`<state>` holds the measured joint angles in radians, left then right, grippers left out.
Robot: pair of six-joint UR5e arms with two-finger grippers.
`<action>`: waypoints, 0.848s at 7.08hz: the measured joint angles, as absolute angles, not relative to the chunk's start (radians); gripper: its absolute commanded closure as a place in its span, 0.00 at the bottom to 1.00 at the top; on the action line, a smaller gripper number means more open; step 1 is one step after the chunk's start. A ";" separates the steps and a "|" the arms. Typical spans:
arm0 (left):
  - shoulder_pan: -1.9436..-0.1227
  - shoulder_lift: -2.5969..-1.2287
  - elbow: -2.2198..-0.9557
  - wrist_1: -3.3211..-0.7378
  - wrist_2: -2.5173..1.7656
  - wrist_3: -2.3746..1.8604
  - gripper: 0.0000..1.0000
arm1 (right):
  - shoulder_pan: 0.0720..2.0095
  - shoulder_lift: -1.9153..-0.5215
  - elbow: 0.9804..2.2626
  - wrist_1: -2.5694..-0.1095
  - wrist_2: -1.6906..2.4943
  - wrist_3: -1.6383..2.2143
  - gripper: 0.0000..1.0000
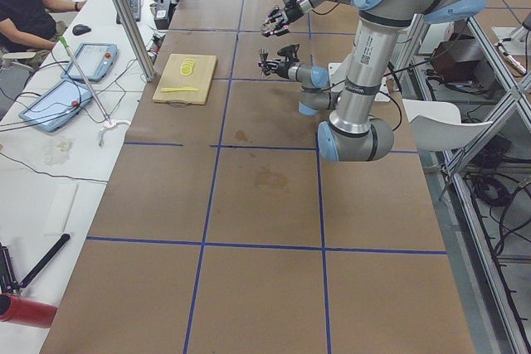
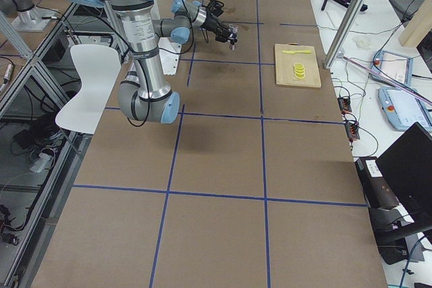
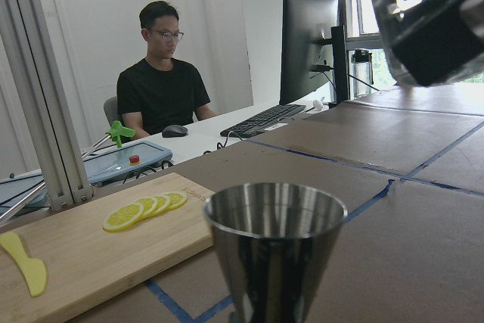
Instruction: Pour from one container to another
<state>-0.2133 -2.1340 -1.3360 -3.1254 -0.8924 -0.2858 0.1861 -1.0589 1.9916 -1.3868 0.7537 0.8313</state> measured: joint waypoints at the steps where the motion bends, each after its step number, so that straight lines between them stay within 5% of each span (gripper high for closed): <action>1: -0.213 -2.147 -1.324 -3.124 -0.893 -0.285 1.00 | 0.192 -1.046 1.981 -1.396 0.753 0.805 1.00; 6: -0.210 -2.178 -1.296 -3.122 -0.890 -0.286 1.00 | 0.197 -1.036 1.973 -1.395 0.738 0.726 1.00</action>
<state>-0.2101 -2.1784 -1.2963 -3.1216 -0.8900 -0.2861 0.1971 -1.0362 1.9732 -1.3947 0.7384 0.7261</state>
